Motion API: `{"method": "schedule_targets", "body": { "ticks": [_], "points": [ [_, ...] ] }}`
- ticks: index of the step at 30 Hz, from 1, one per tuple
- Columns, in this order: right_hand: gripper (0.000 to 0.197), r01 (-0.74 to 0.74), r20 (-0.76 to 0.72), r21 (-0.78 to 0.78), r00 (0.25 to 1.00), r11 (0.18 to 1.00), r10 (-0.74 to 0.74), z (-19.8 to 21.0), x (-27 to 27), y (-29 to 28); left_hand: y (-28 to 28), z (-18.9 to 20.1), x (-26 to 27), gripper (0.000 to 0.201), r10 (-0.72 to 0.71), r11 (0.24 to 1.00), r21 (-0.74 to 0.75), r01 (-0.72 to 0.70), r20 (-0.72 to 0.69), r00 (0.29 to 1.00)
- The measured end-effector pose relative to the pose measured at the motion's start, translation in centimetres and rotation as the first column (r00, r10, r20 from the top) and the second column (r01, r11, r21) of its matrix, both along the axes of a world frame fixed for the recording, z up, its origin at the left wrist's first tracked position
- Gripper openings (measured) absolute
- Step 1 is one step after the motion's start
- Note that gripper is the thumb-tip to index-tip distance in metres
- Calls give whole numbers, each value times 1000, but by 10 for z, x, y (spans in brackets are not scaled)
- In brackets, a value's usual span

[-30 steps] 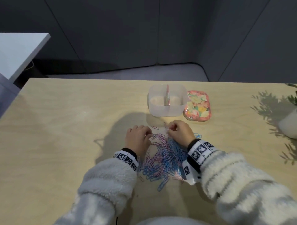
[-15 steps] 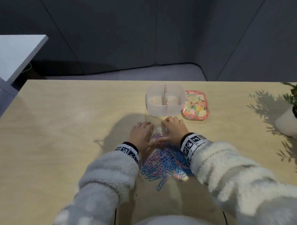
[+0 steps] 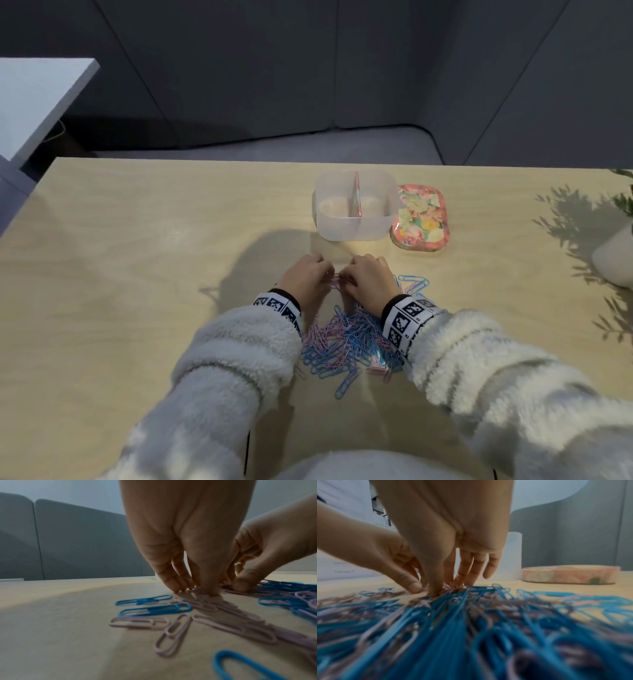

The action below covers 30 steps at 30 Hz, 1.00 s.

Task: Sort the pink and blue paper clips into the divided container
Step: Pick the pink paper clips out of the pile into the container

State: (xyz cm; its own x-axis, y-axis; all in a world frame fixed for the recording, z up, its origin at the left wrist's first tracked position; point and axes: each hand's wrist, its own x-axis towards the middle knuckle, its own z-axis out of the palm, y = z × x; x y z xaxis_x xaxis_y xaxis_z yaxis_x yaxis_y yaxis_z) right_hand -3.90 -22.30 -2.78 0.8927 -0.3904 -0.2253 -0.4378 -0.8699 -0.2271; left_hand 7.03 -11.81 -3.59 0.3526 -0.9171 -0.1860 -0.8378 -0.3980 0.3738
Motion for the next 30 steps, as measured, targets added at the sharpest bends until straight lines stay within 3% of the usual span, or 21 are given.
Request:
{"method": "schedule_targets", "body": {
  "ticks": [5, 10, 15, 18, 24, 30],
  "points": [
    [21, 16, 5, 16, 1000, 1000, -16, 1, 4, 7, -1, 2, -2, 19, 6, 1000, 7, -6, -8, 1000],
    [12, 125, 158, 283, 972, 951, -175, 22, 5, -6, 3, 1, -1, 18, 53, 998, 18, -53, -4, 999],
    [7, 150, 303, 595, 868, 790, -393, 69, 34, -29, 4, 0, -3, 15, 72, 997, 20, -71, -28, 997],
    [6, 171, 344, 623, 816, 763, -464, 84, 61, -49, 3, 0, -3, 14, 94, 995, 35, -93, -27, 995],
    [12, 271, 283, 705, 741, 656, -609, 81, 94, -67, 4, 0, -4, 14, 107, 994, 41, -106, -33, 994],
    [12, 301, 237, 661, 786, 688, -571, 69, 96, -73, 5, 15, 6, 15, 99, 992, -70, -106, -90, 991]
  ]
}}
